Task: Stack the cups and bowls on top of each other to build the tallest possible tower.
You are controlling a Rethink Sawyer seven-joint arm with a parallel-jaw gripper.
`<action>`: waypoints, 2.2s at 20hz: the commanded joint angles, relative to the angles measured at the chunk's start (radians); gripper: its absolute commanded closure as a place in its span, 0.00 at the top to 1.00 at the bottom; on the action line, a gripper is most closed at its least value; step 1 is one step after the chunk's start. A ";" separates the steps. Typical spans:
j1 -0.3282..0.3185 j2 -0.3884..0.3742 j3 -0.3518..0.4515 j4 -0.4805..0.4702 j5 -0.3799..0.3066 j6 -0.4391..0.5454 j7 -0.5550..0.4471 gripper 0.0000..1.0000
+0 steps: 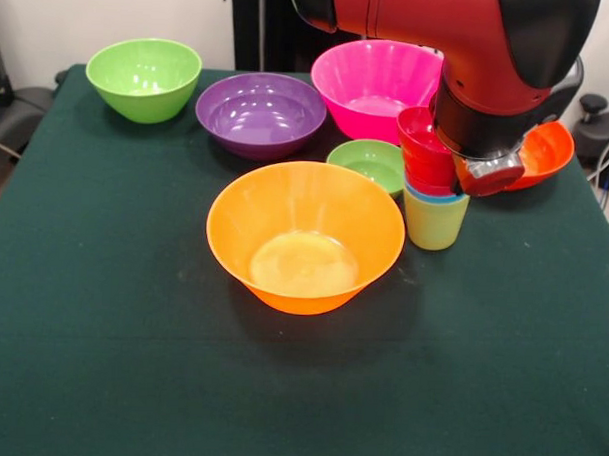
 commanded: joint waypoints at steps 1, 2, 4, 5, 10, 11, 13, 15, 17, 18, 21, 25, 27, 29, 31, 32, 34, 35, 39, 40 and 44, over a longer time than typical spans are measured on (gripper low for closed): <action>-0.003 0.022 0.108 0.090 0.001 -0.082 0.028 0.00; 0.000 0.022 0.109 0.092 0.002 -0.084 0.031 0.00; 0.004 0.018 0.110 0.096 0.004 -0.084 0.035 0.00; 0.005 0.018 0.110 0.097 0.004 -0.084 0.036 0.00; 0.012 0.012 0.109 0.100 0.008 -0.068 0.047 0.00; 0.014 0.011 0.109 0.101 0.009 -0.068 0.048 0.00; 0.019 0.007 0.113 0.110 0.015 -0.071 0.050 0.00; 0.021 0.005 0.118 0.115 0.023 -0.070 0.052 0.00; 0.024 0.003 0.121 0.117 0.029 -0.067 0.057 0.00; 0.023 0.003 0.123 0.118 0.032 -0.065 0.058 0.00; 0.023 0.002 0.124 0.121 0.037 -0.065 0.058 0.00; 0.016 0.004 0.122 0.127 0.041 -0.072 0.046 0.00; 0.011 0.006 0.119 0.126 0.040 -0.074 0.039 0.00; 0.009 0.007 0.118 0.125 0.040 -0.076 0.035 0.00; 0.009 0.008 0.117 0.129 0.038 -0.082 0.031 0.00; 0.010 0.009 0.113 0.128 0.032 -0.080 0.029 0.00; 0.011 0.010 0.109 0.125 0.025 -0.077 0.025 1.00; 0.012 0.011 0.106 0.122 0.020 -0.075 0.024 1.00; 0.005 0.011 0.104 0.124 0.012 -0.079 0.008 1.00; 0.001 0.011 0.103 0.124 0.010 -0.077 0.004 1.00; -0.001 0.009 0.092 0.119 -0.005 -0.077 -0.003 1.00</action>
